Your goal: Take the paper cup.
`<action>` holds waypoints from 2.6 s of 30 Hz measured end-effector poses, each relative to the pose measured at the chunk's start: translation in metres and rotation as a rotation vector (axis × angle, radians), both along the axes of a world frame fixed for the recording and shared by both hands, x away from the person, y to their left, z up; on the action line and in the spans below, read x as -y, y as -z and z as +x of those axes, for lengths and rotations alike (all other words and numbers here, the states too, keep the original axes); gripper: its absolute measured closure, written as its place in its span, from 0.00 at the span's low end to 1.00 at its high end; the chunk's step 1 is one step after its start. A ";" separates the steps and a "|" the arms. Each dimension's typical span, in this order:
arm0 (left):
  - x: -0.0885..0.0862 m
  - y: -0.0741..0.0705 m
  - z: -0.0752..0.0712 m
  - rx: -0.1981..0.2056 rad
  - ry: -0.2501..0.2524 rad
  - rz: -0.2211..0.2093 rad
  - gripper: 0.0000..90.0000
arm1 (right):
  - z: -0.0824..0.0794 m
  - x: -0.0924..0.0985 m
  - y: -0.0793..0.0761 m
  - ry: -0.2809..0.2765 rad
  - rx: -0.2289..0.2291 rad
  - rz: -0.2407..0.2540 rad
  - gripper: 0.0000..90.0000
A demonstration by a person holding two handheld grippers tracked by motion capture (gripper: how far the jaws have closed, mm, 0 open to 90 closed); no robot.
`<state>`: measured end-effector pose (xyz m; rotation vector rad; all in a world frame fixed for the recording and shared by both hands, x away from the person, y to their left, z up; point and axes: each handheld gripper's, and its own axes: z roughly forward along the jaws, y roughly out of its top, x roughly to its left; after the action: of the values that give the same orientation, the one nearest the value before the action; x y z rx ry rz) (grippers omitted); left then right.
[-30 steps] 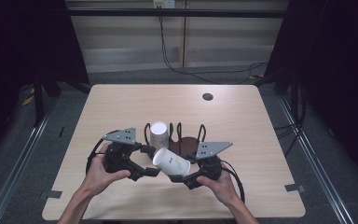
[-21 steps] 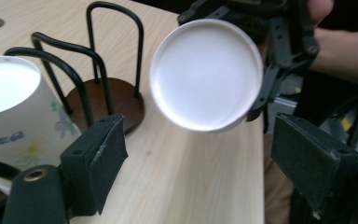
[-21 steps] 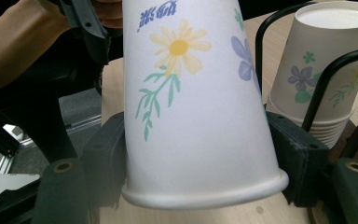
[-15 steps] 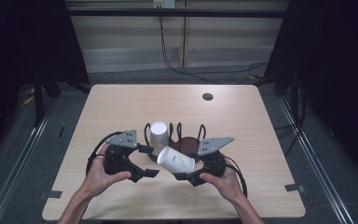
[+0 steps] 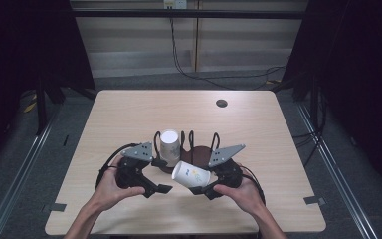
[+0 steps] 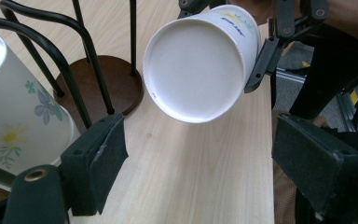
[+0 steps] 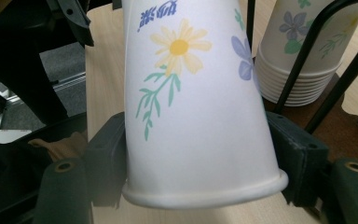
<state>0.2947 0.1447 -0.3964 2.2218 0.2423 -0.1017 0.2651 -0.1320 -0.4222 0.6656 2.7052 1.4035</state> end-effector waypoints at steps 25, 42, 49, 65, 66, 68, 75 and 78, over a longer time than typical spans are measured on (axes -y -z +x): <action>0.015 0.011 -0.009 0.028 0.053 0.095 0.24 | -0.002 -0.011 -0.002 -0.100 -0.060 -0.208 0.33; 0.020 0.016 -0.015 0.052 0.066 0.158 0.29 | 0.001 -0.018 -0.004 -0.158 -0.093 -0.278 0.33; 0.026 0.020 -0.014 0.021 0.117 0.207 0.31 | 0.001 -0.025 0.001 -0.179 -0.124 -0.308 0.33; 0.035 0.022 -0.015 0.000 0.169 0.252 0.36 | 0.000 -0.034 0.007 -0.209 -0.150 -0.315 0.33; 0.035 0.022 -0.016 0.003 0.172 0.253 0.36 | 0.000 -0.034 0.008 -0.212 -0.146 -0.311 0.32; 0.036 0.023 -0.017 0.011 0.176 0.260 0.38 | -0.001 -0.035 0.008 -0.212 -0.145 -0.312 0.32; 0.037 0.023 -0.018 0.028 0.179 0.279 0.38 | 0.000 -0.037 0.011 -0.209 -0.153 -0.304 0.32; 0.038 0.024 -0.019 0.025 0.185 0.271 0.37 | 0.000 -0.037 0.012 -0.217 -0.159 -0.300 0.32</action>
<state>0.2761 0.1063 -0.4200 2.5104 0.0370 -0.1489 0.2655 -0.0945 -0.4338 0.4931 3.1026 0.9764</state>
